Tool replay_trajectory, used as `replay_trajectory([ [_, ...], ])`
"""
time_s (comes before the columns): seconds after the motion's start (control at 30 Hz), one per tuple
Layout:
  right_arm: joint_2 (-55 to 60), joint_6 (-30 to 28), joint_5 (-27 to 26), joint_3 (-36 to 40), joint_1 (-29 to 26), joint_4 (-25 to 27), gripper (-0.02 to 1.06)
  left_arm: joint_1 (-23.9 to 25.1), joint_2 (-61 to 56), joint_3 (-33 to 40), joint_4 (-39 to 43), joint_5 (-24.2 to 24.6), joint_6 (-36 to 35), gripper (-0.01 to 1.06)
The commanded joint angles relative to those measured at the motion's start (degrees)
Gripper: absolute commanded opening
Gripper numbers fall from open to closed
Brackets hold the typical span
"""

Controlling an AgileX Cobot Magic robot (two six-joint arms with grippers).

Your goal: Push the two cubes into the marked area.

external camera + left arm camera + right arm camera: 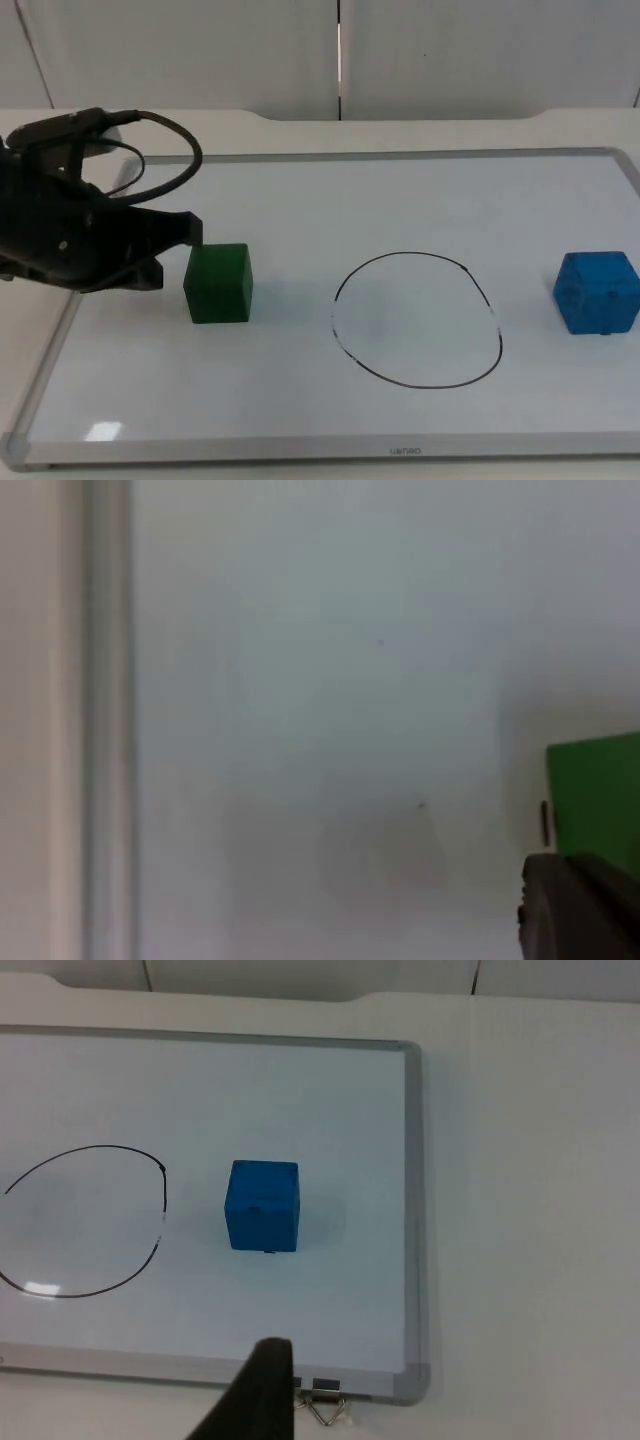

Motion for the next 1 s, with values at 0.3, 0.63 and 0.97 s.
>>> replay_trajectory([
  [0.3, -0.21, 0.03, -0.19, 0.4, 0.05, 0.21, 1.05, -1.95, 2.87, -2.16, -1.89, 0.66, 0.3, 0.0],
  [0.63, -0.21, 0.03, -0.19, 0.4, 0.05, 0.21, 1.05, -4.6, 2.98, -2.62, -2.18, 1.64, 0.3, 0.0],
  [0.97, -0.21, 0.03, -0.19, 0.4, 0.05, 0.37, 1.05, -5.63, 3.08, -2.76, -2.88, 1.16, 0.53, 0.0],
])
